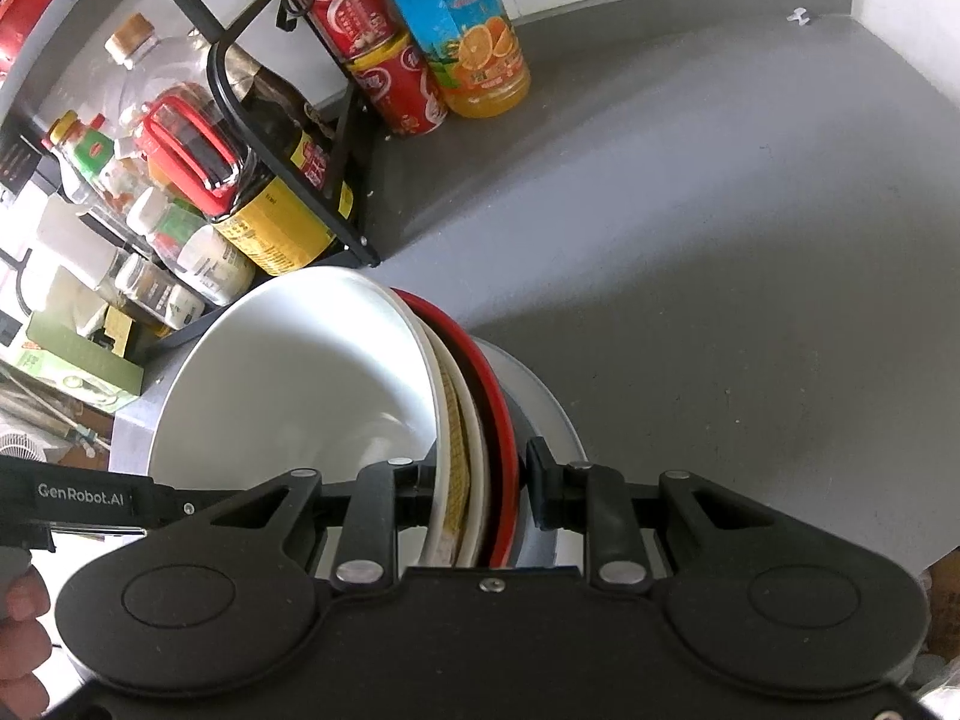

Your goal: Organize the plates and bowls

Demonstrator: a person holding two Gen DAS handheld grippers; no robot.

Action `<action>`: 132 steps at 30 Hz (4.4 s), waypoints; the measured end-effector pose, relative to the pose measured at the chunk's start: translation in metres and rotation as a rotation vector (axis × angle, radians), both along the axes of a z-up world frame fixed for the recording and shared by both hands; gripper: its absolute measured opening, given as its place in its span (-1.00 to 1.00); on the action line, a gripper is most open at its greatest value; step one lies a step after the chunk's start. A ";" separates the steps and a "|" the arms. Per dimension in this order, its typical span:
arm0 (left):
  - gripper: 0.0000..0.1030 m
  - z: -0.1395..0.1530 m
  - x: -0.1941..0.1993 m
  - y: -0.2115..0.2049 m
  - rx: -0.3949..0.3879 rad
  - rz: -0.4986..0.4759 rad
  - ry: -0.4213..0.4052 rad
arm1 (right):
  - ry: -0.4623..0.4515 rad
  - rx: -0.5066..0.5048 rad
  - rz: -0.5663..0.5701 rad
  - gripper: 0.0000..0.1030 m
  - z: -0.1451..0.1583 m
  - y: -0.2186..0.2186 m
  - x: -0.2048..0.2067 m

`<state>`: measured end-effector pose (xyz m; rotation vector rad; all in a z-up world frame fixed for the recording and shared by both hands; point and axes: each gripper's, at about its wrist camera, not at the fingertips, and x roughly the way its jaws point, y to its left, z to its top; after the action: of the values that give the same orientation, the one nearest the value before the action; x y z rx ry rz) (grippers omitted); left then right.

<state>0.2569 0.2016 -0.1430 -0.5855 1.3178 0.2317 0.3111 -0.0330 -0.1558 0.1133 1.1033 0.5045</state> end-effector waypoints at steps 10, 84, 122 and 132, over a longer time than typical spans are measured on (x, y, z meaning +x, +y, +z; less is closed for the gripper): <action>-0.54 0.008 0.002 0.001 0.029 -0.033 -0.046 | 0.008 0.015 -0.030 -0.41 0.004 -0.006 -0.007; 0.99 0.166 -0.241 -0.089 0.372 -0.263 -0.466 | -0.405 -0.054 -0.303 1.00 0.121 -0.111 -0.296; 0.99 0.189 -0.306 -0.119 0.399 -0.268 -0.448 | -0.407 -0.060 -0.287 1.00 0.167 -0.110 -0.340; 0.99 0.190 -0.306 -0.118 0.392 -0.252 -0.445 | -0.405 -0.043 -0.280 1.00 0.172 -0.108 -0.341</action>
<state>-0.0491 0.0840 0.0466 -0.1212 0.8696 0.1351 -0.0299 -0.1410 0.0160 0.1196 0.6864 0.2374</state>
